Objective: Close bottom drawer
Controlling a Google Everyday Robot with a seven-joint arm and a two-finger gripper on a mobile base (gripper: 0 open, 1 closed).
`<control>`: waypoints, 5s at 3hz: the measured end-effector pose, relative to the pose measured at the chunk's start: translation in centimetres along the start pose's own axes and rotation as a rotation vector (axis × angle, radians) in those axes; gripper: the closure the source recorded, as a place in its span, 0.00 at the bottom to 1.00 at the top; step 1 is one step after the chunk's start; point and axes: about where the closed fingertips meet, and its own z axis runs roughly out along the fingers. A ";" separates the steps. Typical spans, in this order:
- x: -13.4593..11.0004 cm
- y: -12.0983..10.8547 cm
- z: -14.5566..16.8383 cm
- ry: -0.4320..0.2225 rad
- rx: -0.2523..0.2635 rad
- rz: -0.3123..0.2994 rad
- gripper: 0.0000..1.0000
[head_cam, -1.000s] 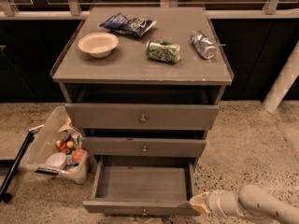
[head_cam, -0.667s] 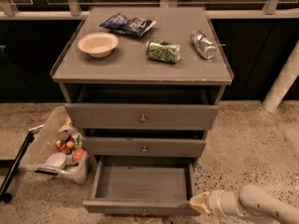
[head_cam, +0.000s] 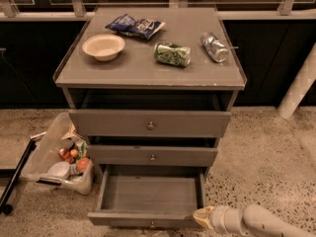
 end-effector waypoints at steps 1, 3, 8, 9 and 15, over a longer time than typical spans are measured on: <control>0.4 -0.6 2.4 -0.024 0.076 -0.048 1.00; 3.5 -1.9 6.4 -0.068 0.113 -0.057 1.00; 7.5 3.3 11.0 -0.037 -0.123 -0.111 1.00; 7.5 3.3 11.2 -0.037 -0.125 -0.111 0.84; 3.5 1.6 14.5 -0.109 -0.168 -0.184 0.41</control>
Offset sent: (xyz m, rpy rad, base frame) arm 0.0301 0.0077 -0.0771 -0.0263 -0.1869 -0.0860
